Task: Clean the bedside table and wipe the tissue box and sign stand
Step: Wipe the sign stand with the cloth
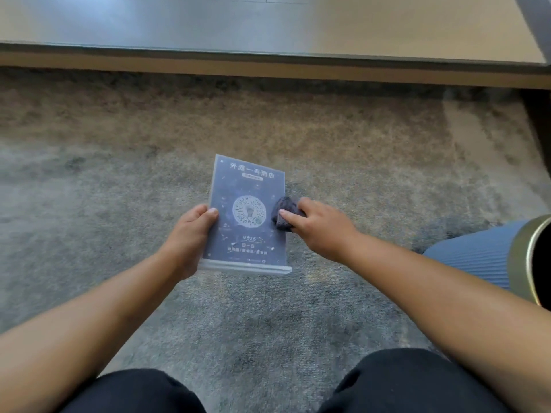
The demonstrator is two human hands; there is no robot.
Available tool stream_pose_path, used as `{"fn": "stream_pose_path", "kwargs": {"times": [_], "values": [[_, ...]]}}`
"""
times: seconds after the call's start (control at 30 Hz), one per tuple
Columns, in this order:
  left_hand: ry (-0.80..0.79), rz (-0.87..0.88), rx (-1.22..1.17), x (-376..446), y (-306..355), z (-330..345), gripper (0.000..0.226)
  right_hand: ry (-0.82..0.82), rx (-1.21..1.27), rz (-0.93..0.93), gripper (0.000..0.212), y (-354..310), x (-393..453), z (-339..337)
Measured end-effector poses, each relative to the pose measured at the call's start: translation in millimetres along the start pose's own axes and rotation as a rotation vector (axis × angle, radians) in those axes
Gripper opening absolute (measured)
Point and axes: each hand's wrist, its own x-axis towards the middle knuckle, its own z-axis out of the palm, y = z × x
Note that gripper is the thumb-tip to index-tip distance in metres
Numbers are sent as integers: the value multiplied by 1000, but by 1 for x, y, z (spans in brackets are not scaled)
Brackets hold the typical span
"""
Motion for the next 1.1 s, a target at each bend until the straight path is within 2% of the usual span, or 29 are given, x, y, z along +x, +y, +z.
{"fn": "stream_pose_path", "kwargs": {"times": [0.1, 0.2, 0.27, 0.37, 0.5, 0.57, 0.67, 0.73, 0.83, 0.9, 1.0, 1.1], "values": [[13, -31, 1, 3, -2, -6, 21, -102, 17, 202, 38, 33, -26, 16], [10, -31, 0, 6, -3, -1, 21, -35, 84, 354, 38, 44, -30, 11], [-1, -45, -2, 7, -3, 5, 22, 58, 118, 323, 36, 36, -24, -2], [-16, -74, -18, 8, 1, 16, 24, 143, 144, 105, 34, 4, -6, -27], [-148, -125, -135, 10, 8, 29, 30, 83, 121, -221, 31, -46, 14, -38], [-193, -142, -198, 8, 9, 32, 27, 49, 99, -296, 32, -56, 17, -35], [-188, -103, -225, 9, 10, 29, 26, 54, 82, -276, 44, -46, 14, -25], [-105, -59, -161, 10, 10, 20, 24, 30, 79, -211, 51, -27, 2, -13], [19, -43, -62, 11, 5, 2, 19, -67, 35, -84, 43, 6, -24, 8], [45, -61, -40, 10, 0, -3, 19, -69, 38, 37, 36, 22, -35, 17], [20, -83, -52, 12, -5, -1, 20, 13, 76, 182, 35, 31, -31, 8], [4, -107, -68, 11, -2, 7, 22, 167, 78, 56, 31, 16, -14, -12]]}}
